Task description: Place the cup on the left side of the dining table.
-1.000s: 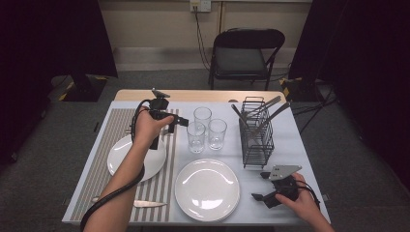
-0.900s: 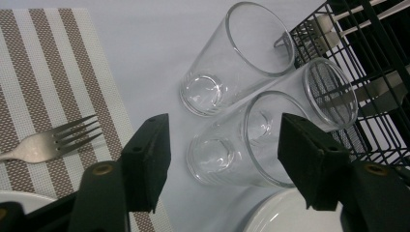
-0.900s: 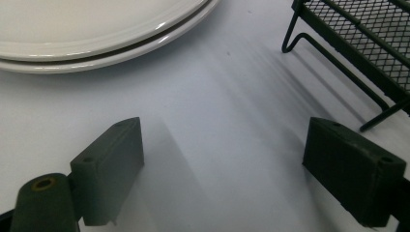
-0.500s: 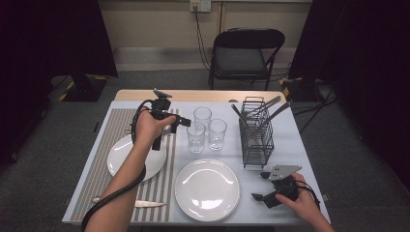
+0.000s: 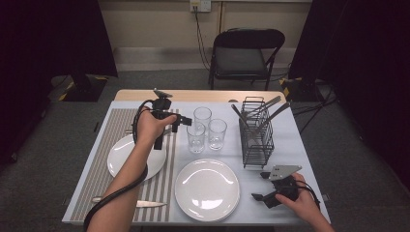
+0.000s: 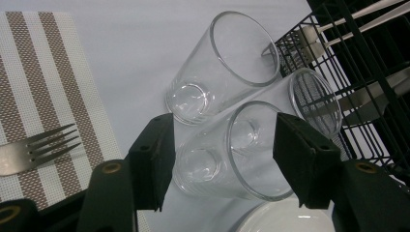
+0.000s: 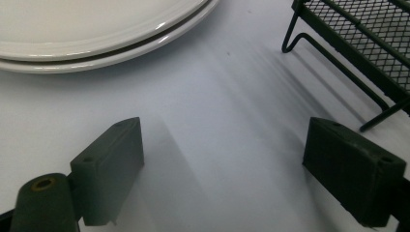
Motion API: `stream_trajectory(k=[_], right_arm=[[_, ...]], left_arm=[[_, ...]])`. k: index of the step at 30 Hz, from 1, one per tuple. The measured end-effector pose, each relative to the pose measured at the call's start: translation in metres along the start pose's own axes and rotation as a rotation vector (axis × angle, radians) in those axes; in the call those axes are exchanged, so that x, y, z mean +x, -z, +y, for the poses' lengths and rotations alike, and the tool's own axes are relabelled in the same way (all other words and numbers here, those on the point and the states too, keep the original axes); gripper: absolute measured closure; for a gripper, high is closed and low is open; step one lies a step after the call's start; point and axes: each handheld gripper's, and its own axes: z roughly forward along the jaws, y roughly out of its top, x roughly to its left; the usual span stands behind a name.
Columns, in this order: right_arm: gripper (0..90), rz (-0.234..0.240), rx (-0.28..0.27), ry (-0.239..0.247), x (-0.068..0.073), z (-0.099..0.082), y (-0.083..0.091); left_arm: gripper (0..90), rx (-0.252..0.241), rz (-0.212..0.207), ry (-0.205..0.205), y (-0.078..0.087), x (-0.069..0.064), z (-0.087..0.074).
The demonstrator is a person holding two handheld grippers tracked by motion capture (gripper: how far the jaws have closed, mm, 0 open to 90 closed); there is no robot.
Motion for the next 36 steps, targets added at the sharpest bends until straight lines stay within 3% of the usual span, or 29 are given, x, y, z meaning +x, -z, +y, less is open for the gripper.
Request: stream_trajectory(k=[2,9,20,21,25,27,36], right_arm=[[13.3,0.0,0.0,0.001,0.0,0.0,0.0],[13.3,0.0,-0.001,0.002,0.0,0.0,0.0],[13.3,0.0,0.0,0.0,0.0,0.0,0.0],[13.3,0.0,0.0,0.001,0.0,0.0,0.0],[13.3,0.0,-0.001,0.002,0.0,0.0,0.0],[13.3,0.0,0.0,0.0,0.0,0.0,0.0],[13.3,0.0,-0.001,0.002,0.0,0.0,0.0]], left_arm=[[41.5,0.006,-0.003,0.012,-0.001,0.0,0.0],[42.7,0.01,-0.004,-0.003,-0.003,0.001,0.001],[44.7,0.024,0.003,0.017,-0.009,0.002,-0.001],[45.7,0.027,-0.005,0.038,-0.011,0.001,-0.002],[47.4,0.047,0.004,0.028,-0.014,0.004,-0.003],[47.9,0.041,0.006,0.051,-0.016,0.003,-0.004],[51.6,0.058,0.015,0.058,-0.019,0.002,-0.003]])
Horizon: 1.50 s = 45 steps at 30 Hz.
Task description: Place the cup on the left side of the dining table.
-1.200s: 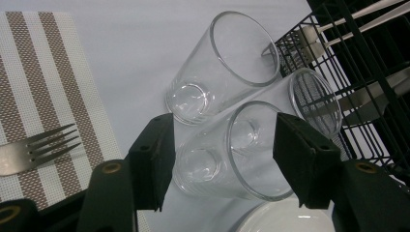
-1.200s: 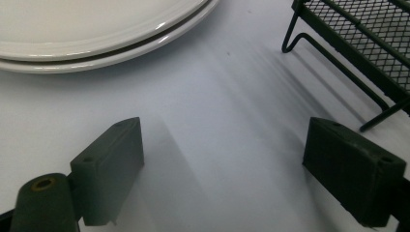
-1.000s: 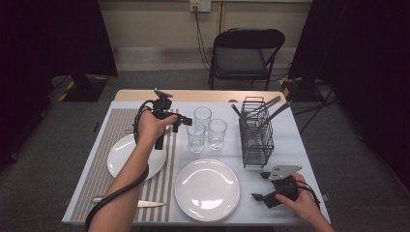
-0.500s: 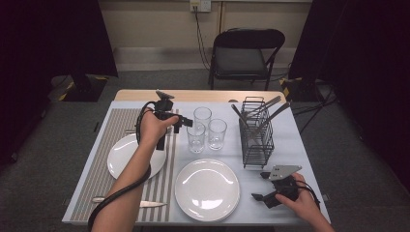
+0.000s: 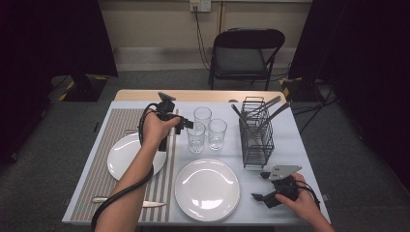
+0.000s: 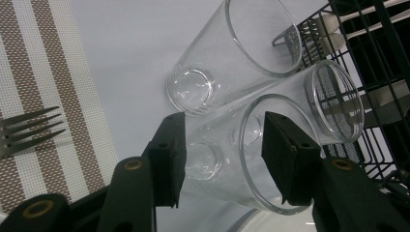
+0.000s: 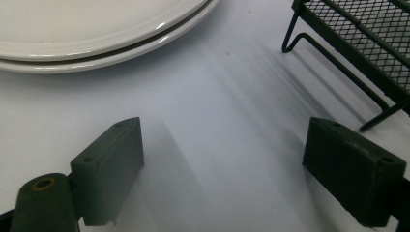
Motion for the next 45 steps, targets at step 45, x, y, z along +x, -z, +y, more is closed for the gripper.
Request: stream_trajectory(k=[45], right_arm=[[13.3,0.001,0.001,-0.001,0.0,0.0,0.0]], left_arm=[[80.2,0.112,0.064,0.15,0.003,0.016,-0.01]])
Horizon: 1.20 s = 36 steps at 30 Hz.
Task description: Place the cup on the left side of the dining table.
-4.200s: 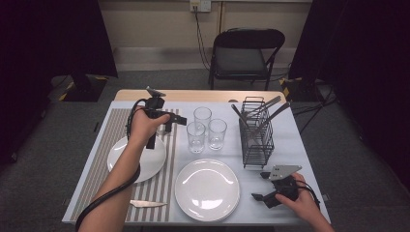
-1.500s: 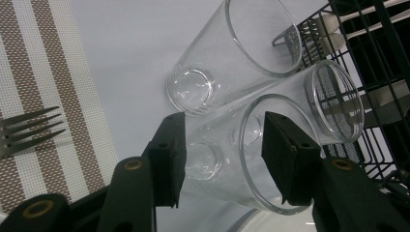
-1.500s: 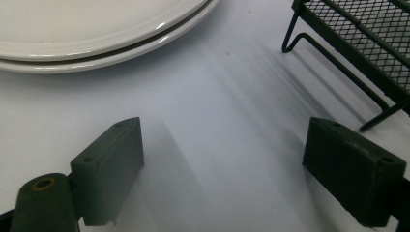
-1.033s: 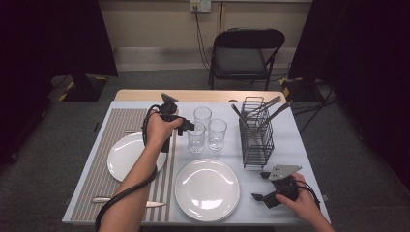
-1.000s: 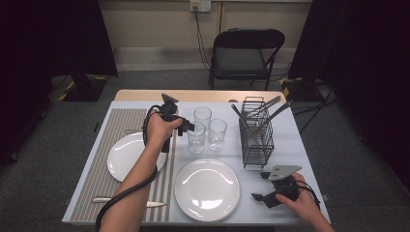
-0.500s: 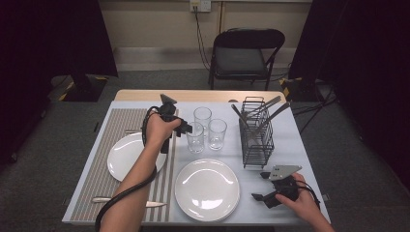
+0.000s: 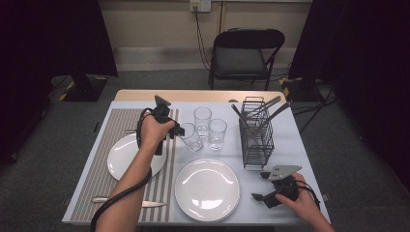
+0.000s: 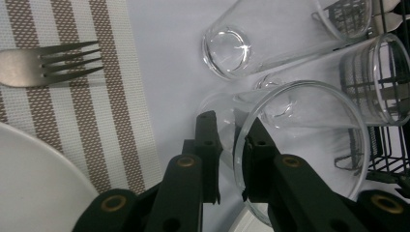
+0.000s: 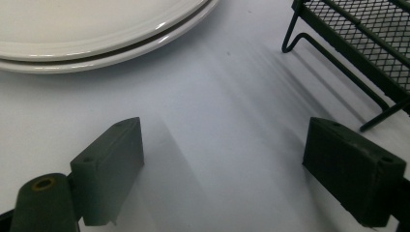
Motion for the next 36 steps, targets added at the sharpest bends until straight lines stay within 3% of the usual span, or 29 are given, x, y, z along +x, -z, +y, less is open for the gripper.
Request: stream_trajectory(k=[10,23,25,26,27,36], right_arm=[[13.3,0.001,0.0,0.0,0.0,0.0,0.0],[13.3,0.002,-0.001,0.0,0.0,0.0,0.0],[13.3,0.001,0.0,0.0,0.0,0.0,0.0],[13.3,0.001,0.0,0.0,0.0,0.0,0.0],[13.3,0.001,0.0,0.0,0.0,0.0,0.0],[13.3,0.001,0.0,0.0,0.0,0.0,0.0]], left_arm=[[85.1,0.034,0.015,0.018,-0.001,0.011,-0.006],[86.0,0.049,-0.034,0.024,0.002,0.022,-0.011],[86.0,0.046,-0.032,0.021,0.002,0.021,-0.011],[86.0,0.041,-0.043,0.045,0.003,0.021,-0.012],[86.0,0.052,-0.05,0.029,0.004,0.022,-0.012],[86.0,0.038,-0.077,0.04,0.017,0.02,-0.012]])
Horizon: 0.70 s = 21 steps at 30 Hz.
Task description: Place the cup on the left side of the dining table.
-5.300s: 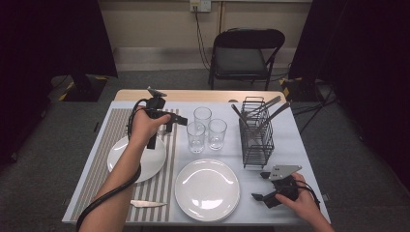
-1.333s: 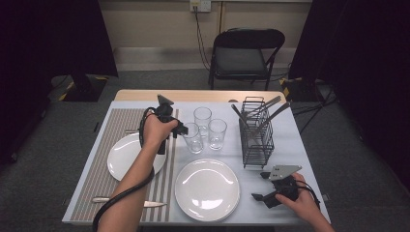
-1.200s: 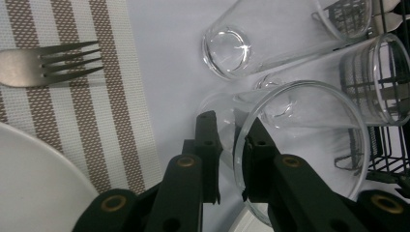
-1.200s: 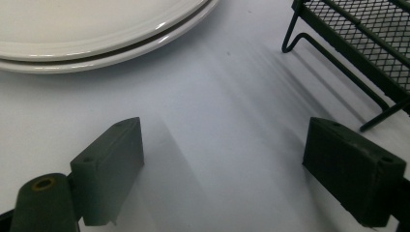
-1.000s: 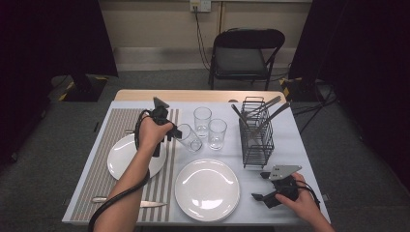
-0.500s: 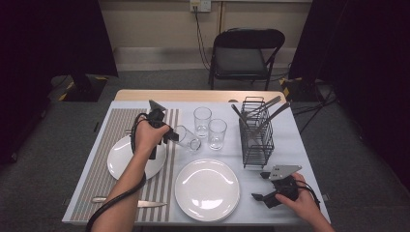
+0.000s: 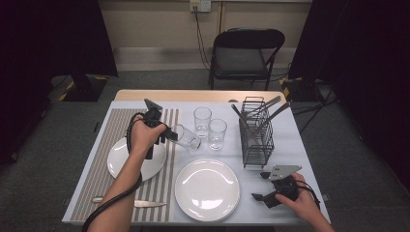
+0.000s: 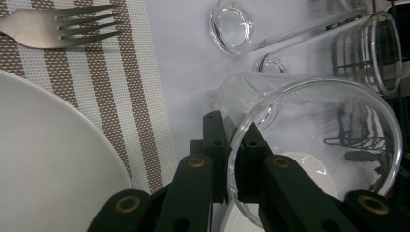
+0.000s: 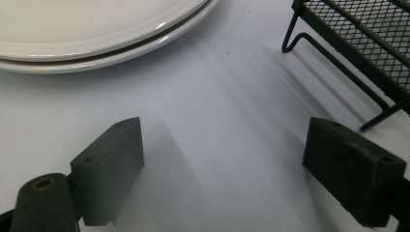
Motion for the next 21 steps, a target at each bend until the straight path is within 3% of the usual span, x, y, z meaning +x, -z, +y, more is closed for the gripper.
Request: stream_trajectory(k=[21], right_arm=[[13.3,0.0,0.001,0.0,0.0,0.0,0.0]], left_arm=[[86.0,0.004,-0.011,-0.007,0.033,-0.003,-0.01]])
